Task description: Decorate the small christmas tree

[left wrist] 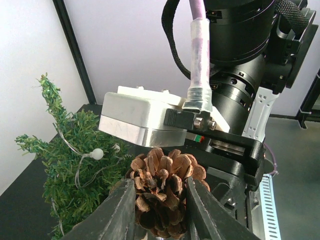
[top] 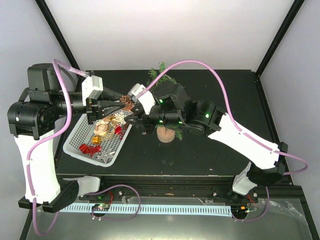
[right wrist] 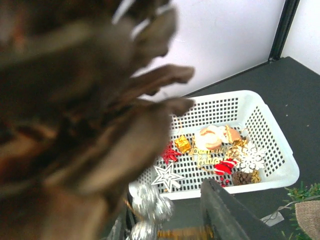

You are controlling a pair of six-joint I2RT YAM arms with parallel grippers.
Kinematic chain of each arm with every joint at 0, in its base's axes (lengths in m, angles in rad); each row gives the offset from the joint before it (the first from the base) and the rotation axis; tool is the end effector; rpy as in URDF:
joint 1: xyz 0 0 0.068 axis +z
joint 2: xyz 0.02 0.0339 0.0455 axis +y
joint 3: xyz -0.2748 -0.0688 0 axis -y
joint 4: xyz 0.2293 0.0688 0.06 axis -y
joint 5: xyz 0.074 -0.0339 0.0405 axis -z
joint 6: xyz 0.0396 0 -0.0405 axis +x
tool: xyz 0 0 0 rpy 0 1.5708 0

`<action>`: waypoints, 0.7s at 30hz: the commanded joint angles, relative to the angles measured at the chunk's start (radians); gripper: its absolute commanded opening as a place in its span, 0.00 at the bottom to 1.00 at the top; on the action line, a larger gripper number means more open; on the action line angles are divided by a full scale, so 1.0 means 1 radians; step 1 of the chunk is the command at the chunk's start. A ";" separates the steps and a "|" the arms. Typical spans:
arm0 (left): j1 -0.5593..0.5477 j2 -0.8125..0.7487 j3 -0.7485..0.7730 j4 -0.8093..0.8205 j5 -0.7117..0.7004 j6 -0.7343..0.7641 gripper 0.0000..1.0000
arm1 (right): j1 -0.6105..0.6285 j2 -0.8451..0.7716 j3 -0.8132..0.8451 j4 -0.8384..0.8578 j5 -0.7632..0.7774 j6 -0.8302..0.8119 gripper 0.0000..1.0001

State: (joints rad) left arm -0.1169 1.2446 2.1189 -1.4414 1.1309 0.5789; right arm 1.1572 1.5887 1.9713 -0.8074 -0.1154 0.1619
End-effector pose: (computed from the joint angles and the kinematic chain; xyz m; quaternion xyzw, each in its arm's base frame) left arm 0.1047 -0.0484 0.5394 0.4947 0.6080 -0.3643 0.5029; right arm 0.1238 0.2935 0.4828 -0.4279 0.7222 0.3700 0.3980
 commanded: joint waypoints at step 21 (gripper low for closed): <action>0.028 0.014 0.038 0.031 0.006 -0.006 0.29 | 0.006 -0.126 -0.129 -0.004 0.062 0.016 0.08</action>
State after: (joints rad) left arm -0.0982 1.2469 2.1204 -1.4414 1.1290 0.5724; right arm 1.1576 1.4925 1.8610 -0.7929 -0.0799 0.1848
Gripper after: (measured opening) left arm 0.289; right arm 0.095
